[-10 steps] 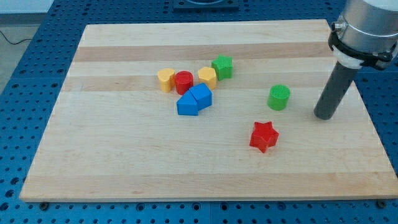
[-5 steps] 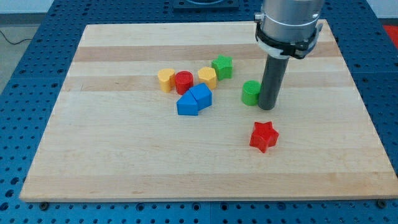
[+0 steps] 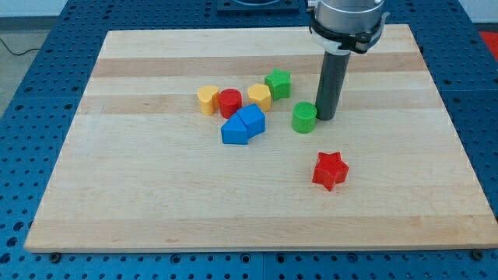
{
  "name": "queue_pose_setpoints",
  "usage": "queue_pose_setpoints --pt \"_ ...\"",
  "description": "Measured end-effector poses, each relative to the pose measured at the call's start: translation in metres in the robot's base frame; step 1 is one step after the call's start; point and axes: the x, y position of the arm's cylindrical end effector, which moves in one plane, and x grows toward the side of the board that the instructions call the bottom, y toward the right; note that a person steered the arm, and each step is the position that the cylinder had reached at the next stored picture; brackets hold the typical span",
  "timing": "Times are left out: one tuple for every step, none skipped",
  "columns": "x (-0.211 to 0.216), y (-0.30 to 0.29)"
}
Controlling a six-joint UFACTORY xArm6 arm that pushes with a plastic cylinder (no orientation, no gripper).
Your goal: Push the green circle into blue cube
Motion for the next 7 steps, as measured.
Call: queue_pose_setpoints --pt "0.005 0.020" --pt "0.012 0.016" --pt "0.010 -0.019" --pt "0.008 -0.045" --pt "0.008 -0.048" --pt "0.011 -0.045" --pt "0.042 0.012"
